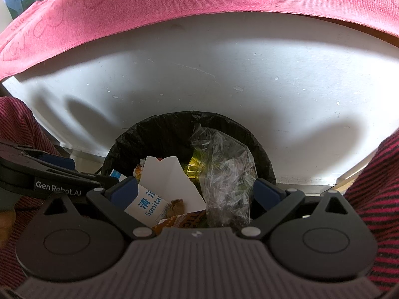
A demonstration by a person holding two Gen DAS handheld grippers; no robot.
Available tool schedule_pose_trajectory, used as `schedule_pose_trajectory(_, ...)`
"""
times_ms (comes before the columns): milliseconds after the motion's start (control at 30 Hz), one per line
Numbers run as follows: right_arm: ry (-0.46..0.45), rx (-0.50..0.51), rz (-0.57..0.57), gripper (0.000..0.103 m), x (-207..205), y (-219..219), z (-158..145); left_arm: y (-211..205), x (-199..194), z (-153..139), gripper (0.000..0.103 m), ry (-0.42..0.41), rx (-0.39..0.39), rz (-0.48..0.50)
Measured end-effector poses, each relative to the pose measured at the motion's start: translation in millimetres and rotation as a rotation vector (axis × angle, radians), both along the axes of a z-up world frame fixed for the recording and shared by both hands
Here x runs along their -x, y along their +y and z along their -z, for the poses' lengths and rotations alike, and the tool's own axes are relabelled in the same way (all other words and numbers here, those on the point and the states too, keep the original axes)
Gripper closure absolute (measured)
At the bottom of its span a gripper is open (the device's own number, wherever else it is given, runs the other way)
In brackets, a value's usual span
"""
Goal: Collect trash
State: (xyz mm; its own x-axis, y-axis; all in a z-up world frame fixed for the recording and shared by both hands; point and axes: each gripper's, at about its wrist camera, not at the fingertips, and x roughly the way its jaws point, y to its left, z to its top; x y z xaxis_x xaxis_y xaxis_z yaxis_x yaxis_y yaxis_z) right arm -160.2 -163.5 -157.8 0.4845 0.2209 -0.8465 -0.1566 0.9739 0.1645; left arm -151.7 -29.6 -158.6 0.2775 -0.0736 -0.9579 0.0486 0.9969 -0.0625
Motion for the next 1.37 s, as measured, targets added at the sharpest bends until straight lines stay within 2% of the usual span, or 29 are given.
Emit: schedule_pose_trajectory(1367,0.000,0.004,-0.007,0.000,0.7,-3.5,0.9,0.7,-0.7,-1.9,0.019,-0.002,0.009,0.003)
